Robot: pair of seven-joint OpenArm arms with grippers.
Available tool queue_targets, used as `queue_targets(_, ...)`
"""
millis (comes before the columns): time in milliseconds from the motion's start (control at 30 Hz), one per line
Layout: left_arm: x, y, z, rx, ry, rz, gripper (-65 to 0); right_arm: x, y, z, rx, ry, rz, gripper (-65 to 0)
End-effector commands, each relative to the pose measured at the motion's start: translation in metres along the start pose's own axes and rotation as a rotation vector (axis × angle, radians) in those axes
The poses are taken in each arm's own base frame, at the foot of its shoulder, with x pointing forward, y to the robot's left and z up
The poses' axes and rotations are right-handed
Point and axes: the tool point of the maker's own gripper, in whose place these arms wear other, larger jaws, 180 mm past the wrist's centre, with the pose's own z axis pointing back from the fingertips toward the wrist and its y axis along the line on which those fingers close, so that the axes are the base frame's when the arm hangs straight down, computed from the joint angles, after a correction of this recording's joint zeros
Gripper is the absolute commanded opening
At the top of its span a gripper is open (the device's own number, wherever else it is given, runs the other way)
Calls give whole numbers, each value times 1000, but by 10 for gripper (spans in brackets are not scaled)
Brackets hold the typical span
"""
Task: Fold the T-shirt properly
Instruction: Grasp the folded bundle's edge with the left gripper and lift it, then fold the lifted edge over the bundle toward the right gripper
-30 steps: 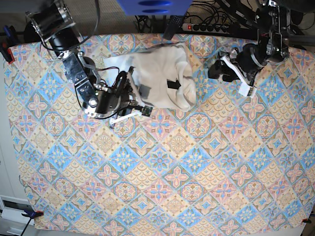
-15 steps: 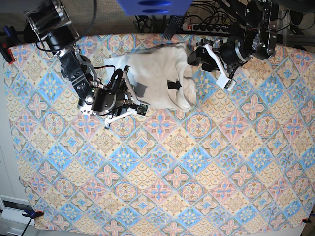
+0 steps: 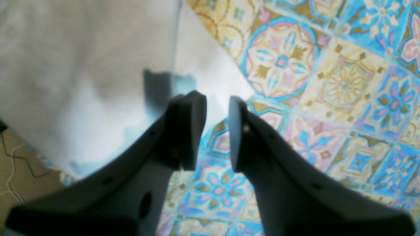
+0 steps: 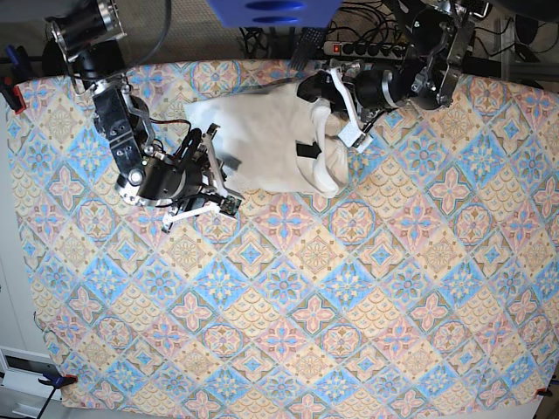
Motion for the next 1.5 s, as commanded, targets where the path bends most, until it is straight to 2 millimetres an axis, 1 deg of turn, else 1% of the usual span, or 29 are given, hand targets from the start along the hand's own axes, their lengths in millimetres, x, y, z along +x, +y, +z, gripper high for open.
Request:
queue_targets(0,9,-3,3,-11,-29,-10,-461,8,-10,9,-31,-38,1,-501)
queue_targets(33,9,-3,3,-11,-29,-10,-517,7,-10,11,-35,-39,-6,-501)
queue_targets(67,9,-3,3,-11,-29,-10,-559,5,-11,12,-39,-39,-16,-501)
queue_targets(100,9,-3,4,-11,-29,-13,-574,3,-12,12,-41,-38,-22,-501)
queue_targets(200,8,-3,5,-12,-26,-19,-595,3,-13,14,-47,-41,-26,-501)
queue_targets(300,13,-16,10,-35,-47,-64,-646,2,-12,13,-44,-39,-28,-501)
queue_targets(367,12,-22,14,-40,-55,-72,-650,2,-12,13,-44,-39,-28,-501)
queue_targets(400,10,-22,16,-37,-50,-80,-650,2,-12,13,-44,-39,-28,-501)
queue_targets(533,-3,-18,21,-25,-19,-80,-650,2,-11,13,-42,-38,-28,-501)
queue_targets(700,-14,-11,28,-7,-26,-76,-650,2,-11,13,-42,-38,-28,-501)
queue_targets(767,-25,-2,25,5,-1,-42,-650,2,-11,13,-42,-38,-28,-501)
queue_targets(867,-45,20,16,32,46,36,-650,2,-11,13,-42,-38,-28,-501)
queue_targets(900,-46,27,13,42,54,51,-650,2,-11,13,-41,-38,-27,-501)
queue_targets(967,-46,31,7,43,54,75,-629,2,-9,12,-38,-38,-23,-501)
queue_targets(1067,-43,31,6,40,46,78,-573,3,-9,12,-38,-39,-21,-501)
queue_targets(1133,-36,27,7,34,30,59,-514,9,-8,16,-44,-55,-9,-499)
queue_targets(1167,-33,25,9,33,20,51,-473,12,-6,18,-48,-65,2,-498)
queue_targets(1233,-25,20,12,29,1,29,-398,15,3,19,-36,-74,15,-498)
queue_targets(1300,-22,17,14,25,-6,15,-330,10,12,16,-14,-66,11,-498)
queue_targets(1367,-25,19,17,33,-3,23,-284,12,18,15,8,-81,1,-497)
queue_targets(1400,-29,26,24,55,-3,30,-271,15,24,15,31,-95,-2,-497)
queue_targets(1467,-32,36,33,89,-14,55,-278,22,34,13,64,-113,16,-497)
